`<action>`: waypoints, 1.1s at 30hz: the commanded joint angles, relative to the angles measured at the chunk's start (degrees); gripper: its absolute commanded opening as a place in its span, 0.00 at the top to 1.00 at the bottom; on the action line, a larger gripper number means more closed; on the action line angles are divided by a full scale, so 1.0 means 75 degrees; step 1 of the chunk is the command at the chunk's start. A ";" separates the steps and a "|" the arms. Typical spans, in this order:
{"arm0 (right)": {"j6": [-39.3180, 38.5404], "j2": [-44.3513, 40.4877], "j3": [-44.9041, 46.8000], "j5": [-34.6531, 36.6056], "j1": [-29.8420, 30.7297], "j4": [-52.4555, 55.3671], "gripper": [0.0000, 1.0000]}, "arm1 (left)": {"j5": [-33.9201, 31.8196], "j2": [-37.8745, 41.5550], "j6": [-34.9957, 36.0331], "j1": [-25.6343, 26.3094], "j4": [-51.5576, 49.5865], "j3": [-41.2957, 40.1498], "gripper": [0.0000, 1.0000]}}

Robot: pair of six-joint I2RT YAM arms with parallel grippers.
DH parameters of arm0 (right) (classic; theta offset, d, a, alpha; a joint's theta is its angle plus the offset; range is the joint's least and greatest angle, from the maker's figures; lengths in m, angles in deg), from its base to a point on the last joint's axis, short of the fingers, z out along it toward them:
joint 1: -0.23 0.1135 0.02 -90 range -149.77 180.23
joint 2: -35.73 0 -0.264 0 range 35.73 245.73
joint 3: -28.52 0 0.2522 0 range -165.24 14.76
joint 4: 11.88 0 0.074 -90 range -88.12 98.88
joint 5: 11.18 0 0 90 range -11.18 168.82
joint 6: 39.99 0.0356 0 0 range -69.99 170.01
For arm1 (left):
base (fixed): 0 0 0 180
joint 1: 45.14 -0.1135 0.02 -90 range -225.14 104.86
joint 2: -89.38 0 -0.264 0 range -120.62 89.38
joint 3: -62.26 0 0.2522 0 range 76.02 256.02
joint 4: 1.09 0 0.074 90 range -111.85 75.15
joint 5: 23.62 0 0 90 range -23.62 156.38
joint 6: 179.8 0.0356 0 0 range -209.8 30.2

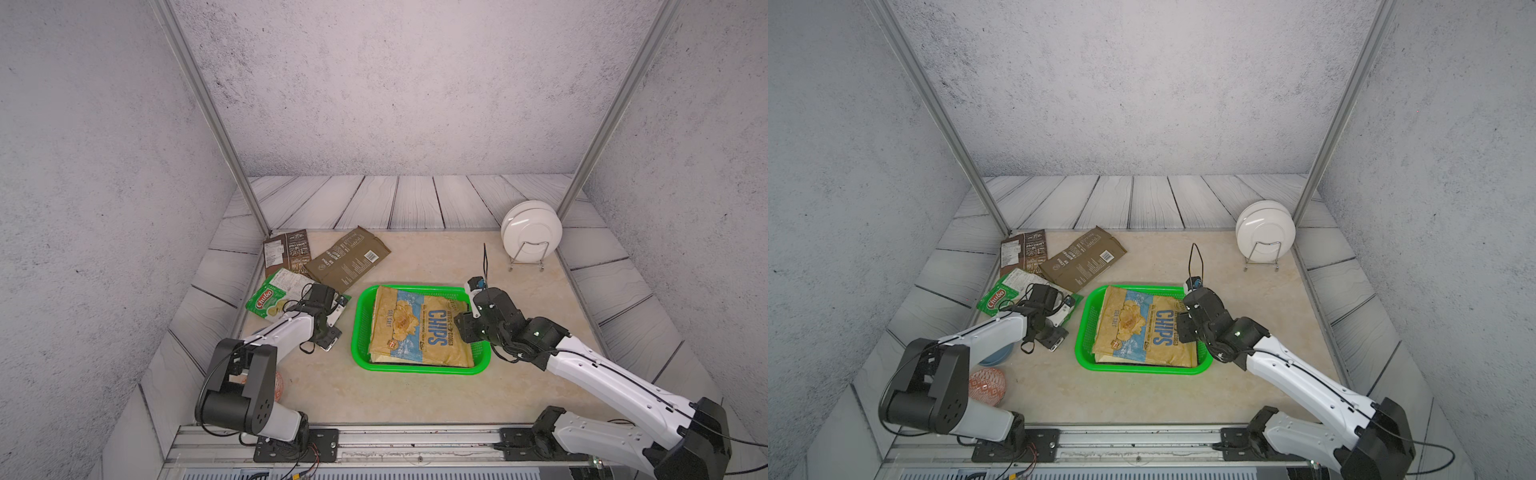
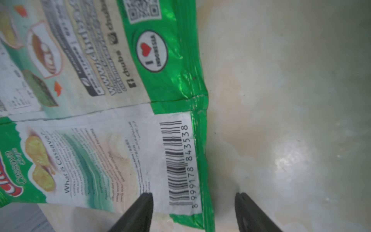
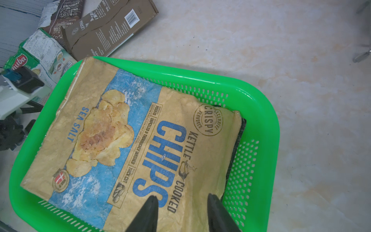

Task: Put the potato chips into the basket
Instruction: Pick up the potato chip from the center of the board.

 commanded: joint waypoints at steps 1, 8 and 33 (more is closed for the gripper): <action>0.0069 -0.0055 -0.0004 0.0219 -0.0012 0.0086 0.55 | -0.0627 -0.0271 -0.0031 0.0107 0.0189 0.0174 0.31; 0.0057 -0.0157 -0.0054 0.0316 -0.0020 0.0151 0.55 | -0.1133 -0.0734 -0.0045 0.0099 0.0053 0.0392 0.40; 0.0069 -0.0700 -0.0055 0.0003 -0.0018 0.0066 0.56 | -0.0833 0.1436 -0.0176 0.0075 -0.2522 0.2045 1.00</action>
